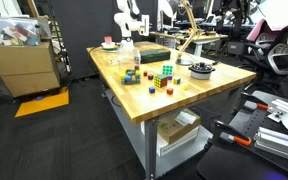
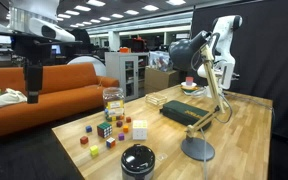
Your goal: Take the yellow block and put it near the bowl
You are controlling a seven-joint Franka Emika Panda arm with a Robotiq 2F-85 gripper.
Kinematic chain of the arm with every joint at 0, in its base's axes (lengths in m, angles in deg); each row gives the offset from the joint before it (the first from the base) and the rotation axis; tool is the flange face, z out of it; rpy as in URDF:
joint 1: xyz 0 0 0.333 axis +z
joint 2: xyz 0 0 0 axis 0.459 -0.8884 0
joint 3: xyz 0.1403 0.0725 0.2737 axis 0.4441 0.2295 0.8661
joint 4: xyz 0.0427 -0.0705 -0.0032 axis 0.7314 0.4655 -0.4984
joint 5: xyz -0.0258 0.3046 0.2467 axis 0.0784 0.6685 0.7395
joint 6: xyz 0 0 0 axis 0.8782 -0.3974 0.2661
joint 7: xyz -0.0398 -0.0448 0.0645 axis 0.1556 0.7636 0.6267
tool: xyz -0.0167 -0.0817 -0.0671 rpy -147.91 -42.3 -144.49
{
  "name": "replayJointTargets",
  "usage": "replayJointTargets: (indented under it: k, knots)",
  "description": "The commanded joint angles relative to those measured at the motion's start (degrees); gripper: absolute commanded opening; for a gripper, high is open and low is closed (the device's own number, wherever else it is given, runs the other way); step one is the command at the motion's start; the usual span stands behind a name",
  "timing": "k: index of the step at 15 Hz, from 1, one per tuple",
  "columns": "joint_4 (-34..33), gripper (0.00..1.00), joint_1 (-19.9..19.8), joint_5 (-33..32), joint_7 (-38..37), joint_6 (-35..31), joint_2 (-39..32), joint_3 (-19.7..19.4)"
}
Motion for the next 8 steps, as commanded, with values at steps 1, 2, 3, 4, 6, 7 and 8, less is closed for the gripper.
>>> replayJointTargets:
  k: [1, 2, 3, 4, 6, 7, 8]
  knots:
    - [-0.1, 1.00, -0.9, 0.4, 0.4, 0.1, -0.1, 0.8]
    - [-0.1, 1.00, -0.9, 0.4, 0.4, 0.1, -0.1, 0.8]
    - [-0.2, 1.00, -0.9, 0.6, 0.2, -1.0, -0.6, 0.8]
    - [-0.4, 1.00, -1.1, 0.3, -0.4, -2.1, -1.3, 1.1]
    - [-0.4, 1.00, -1.6, -0.6, -2.6, -6.0, -2.8, 2.3]
    - [-0.6, 1.00, -1.5, -0.2, -3.5, -7.9, -3.6, 2.6]
    - [-0.7, 1.00, -1.6, -0.5, -5.3, -10.7, -4.7, 3.4]
